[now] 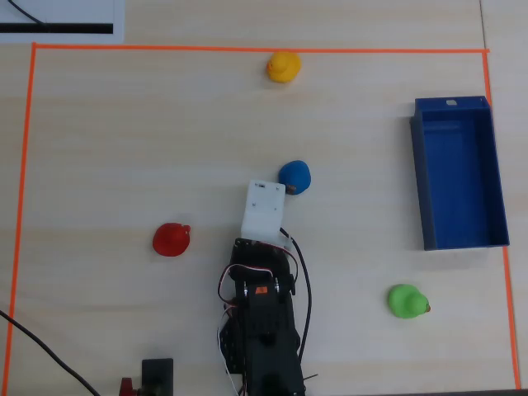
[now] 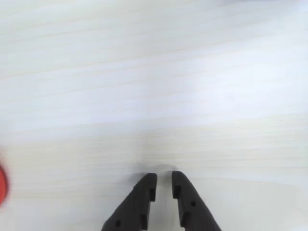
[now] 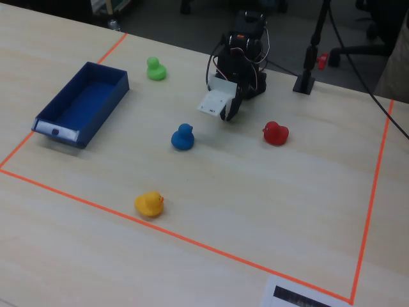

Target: Grasp yellow duck and put it into box.

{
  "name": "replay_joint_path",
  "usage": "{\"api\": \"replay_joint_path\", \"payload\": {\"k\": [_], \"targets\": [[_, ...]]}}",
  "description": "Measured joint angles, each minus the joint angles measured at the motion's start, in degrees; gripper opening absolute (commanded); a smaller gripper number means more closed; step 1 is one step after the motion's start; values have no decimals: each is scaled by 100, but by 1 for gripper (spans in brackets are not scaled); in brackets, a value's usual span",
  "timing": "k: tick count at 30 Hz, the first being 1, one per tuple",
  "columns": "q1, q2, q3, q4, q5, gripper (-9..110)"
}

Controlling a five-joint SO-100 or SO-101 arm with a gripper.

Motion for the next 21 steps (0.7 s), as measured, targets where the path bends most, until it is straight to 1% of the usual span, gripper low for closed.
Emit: {"api": "replay_joint_path", "payload": {"k": [6, 13, 16, 21], "targets": [[237, 0, 0, -44, 0, 0], [554, -167, -105, -1310, 26, 0], [580, -615, -448, -1828, 26, 0], [747, -1846, -1459, -2848, 237, 0]]}}
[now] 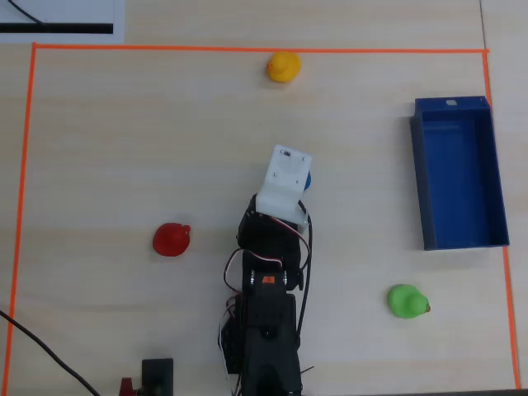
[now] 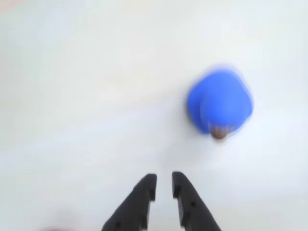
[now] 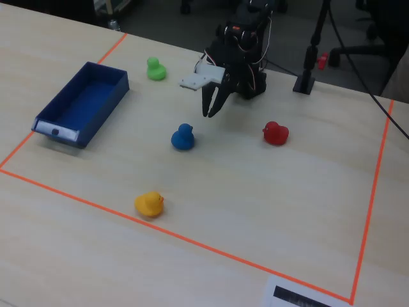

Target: Grasp yellow duck and put it into box.

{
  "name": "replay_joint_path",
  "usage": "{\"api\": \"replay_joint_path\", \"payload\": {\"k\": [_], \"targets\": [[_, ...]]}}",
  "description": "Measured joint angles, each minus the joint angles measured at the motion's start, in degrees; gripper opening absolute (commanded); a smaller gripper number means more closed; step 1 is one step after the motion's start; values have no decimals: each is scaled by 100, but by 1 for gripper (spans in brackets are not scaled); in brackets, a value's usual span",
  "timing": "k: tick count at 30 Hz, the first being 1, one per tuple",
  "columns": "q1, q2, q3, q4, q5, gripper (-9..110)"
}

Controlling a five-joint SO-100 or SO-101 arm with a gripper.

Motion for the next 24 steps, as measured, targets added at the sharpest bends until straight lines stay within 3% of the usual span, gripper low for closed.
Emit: {"api": "replay_joint_path", "payload": {"k": [8, 13, 18, 24], "targets": [[123, -2426, -1819, -1767, 70, 0], [149, -4315, -2039, -3814, 70, 1], [229, -6144, -2303, -5862, 62, 16], [334, -7436, -2663, -6706, -229, 26]]}}
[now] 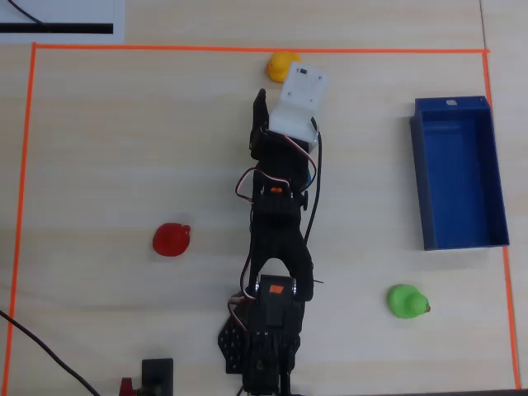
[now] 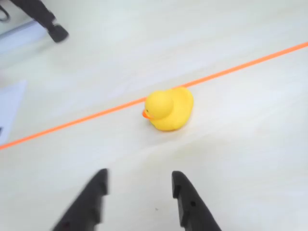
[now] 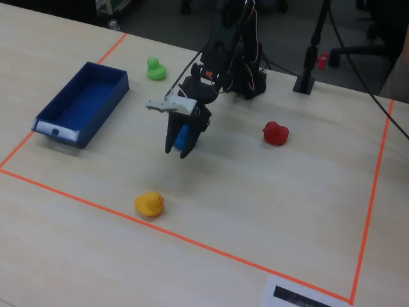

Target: Grasp yellow duck and put it into box.

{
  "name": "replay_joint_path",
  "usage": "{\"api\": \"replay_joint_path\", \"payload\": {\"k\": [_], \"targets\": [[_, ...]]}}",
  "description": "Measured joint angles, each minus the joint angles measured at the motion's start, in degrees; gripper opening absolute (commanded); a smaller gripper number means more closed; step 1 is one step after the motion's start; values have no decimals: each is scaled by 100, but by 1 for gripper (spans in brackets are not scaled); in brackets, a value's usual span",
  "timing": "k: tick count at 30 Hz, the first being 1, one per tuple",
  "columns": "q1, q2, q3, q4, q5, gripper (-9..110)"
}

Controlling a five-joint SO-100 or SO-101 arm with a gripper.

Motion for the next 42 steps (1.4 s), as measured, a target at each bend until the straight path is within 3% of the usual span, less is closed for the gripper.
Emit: {"api": "replay_joint_path", "payload": {"k": [15, 42], "targets": [[246, -1969, -1459, -325, -35, 43], [448, -4421, -4289, 396, -35, 45]]}}
